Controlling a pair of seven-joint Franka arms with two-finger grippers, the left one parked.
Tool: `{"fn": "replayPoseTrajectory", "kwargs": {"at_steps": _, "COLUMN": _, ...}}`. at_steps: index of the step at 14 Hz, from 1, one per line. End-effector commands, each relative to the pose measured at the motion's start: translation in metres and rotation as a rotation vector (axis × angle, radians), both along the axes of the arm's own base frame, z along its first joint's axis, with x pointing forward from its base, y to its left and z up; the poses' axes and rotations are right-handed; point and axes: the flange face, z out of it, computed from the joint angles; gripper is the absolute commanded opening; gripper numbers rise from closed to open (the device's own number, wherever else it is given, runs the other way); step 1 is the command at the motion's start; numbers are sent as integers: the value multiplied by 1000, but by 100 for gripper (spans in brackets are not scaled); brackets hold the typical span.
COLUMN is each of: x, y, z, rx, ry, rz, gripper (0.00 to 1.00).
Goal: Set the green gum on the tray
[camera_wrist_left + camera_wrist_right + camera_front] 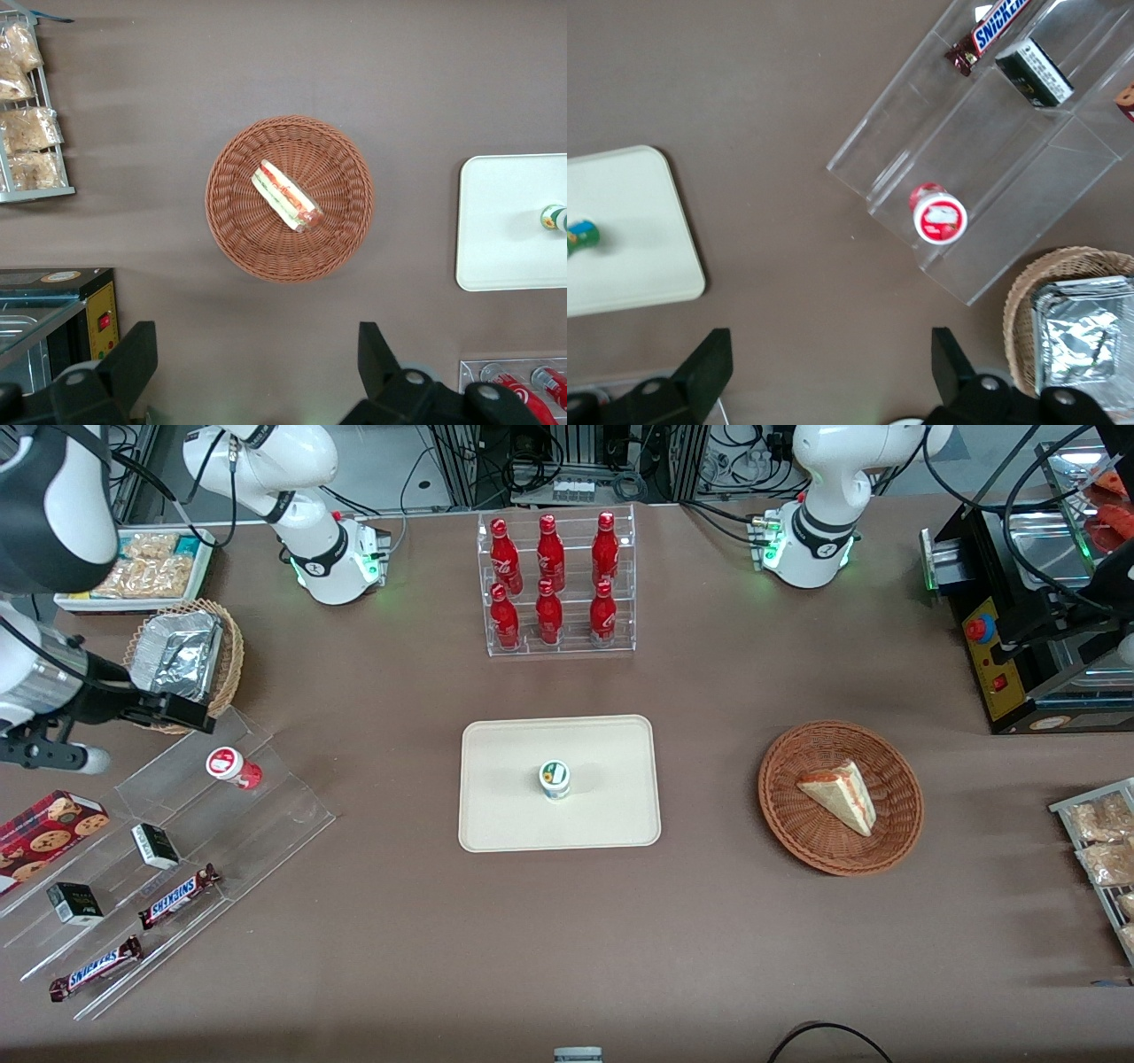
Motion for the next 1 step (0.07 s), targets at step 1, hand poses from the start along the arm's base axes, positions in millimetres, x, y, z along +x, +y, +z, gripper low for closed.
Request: {"fn": "replayPoseTrajectory", "kwargs": {"at_steps": 1, "x": -14, "y": -12, "z": 5, "rx": -44, "ry": 28, "rz": 37, "gripper": 100}}
